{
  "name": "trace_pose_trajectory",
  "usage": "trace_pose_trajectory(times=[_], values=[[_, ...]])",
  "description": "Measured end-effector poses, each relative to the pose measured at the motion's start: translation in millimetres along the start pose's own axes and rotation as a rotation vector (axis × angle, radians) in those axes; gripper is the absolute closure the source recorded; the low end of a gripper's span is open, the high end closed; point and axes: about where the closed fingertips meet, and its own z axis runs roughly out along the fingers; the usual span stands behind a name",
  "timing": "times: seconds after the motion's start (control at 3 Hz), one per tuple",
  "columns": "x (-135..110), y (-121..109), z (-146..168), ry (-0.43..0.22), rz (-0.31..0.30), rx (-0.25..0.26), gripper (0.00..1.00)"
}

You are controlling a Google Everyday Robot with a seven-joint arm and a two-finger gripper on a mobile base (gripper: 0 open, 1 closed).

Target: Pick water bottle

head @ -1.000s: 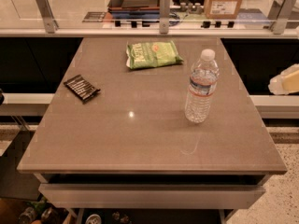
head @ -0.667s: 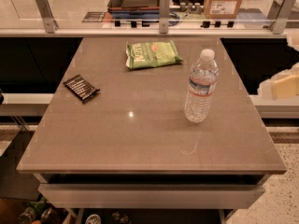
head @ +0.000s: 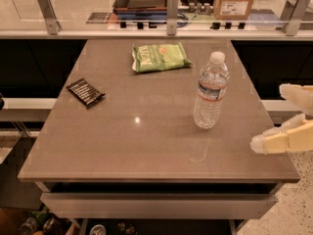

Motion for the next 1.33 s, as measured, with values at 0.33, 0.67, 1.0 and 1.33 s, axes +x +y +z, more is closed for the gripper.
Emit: trace_pose_trajectory(times=[0.33, 0.67, 1.0, 1.33], values=[[-0.7, 0.0, -0.1, 0.0, -0.001, 0.0, 0.0], [9.3, -9.5, 10.4, -0.037, -0.02, -0.053, 0.0], [17.9, -26.3, 24.1, -0.08, -0.085, -0.107, 0.0], [19.8, -39.8, 33.8, -0.116, -0.157, -0.137, 0.0]])
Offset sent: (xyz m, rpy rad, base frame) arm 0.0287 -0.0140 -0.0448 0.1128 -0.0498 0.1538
